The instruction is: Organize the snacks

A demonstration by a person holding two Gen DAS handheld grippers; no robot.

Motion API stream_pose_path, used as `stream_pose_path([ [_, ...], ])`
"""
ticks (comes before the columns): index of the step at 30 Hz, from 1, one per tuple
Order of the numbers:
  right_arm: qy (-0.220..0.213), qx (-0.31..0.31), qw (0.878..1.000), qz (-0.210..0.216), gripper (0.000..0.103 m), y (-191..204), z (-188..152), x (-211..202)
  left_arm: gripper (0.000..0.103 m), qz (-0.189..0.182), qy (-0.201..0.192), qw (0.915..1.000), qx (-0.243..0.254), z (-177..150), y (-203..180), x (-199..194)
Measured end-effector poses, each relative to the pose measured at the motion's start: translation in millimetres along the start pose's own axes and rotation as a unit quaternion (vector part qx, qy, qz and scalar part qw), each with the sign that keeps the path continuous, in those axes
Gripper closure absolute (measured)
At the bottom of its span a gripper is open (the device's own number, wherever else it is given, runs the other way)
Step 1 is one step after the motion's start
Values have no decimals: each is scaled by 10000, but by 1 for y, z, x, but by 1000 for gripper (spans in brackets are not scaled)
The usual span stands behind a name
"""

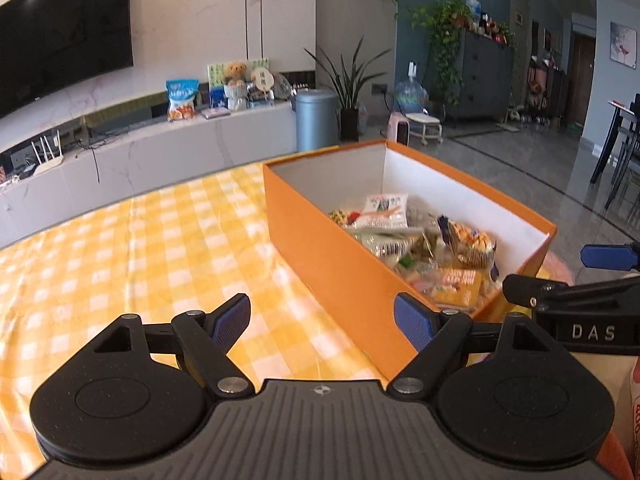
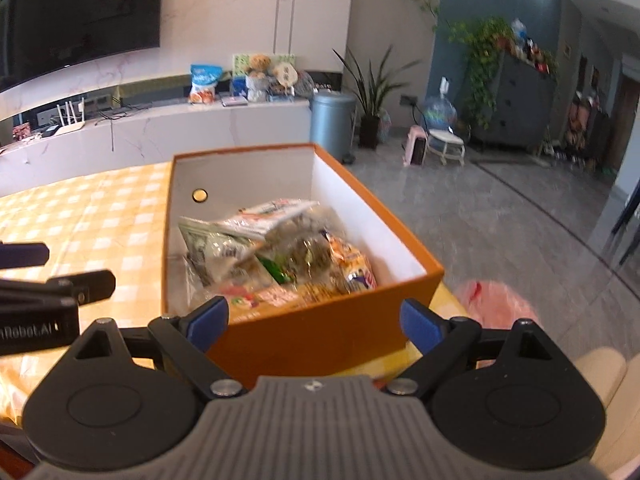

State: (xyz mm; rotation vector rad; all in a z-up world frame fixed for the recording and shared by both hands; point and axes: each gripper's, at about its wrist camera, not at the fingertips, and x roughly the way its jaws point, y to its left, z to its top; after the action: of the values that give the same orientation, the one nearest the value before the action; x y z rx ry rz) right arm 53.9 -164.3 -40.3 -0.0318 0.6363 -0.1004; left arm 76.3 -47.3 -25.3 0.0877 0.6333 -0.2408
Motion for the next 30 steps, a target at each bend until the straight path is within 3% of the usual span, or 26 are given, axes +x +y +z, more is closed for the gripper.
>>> stream_pose_path([
  [11,182,154,9997,83,12,-1,-7,2,7,52,101,9999,-8,-6,-3,-4],
  [30,68,175,9997,151,12,3,-6,-7,8,157,4,9999,-36,-1,-3,-14],
])
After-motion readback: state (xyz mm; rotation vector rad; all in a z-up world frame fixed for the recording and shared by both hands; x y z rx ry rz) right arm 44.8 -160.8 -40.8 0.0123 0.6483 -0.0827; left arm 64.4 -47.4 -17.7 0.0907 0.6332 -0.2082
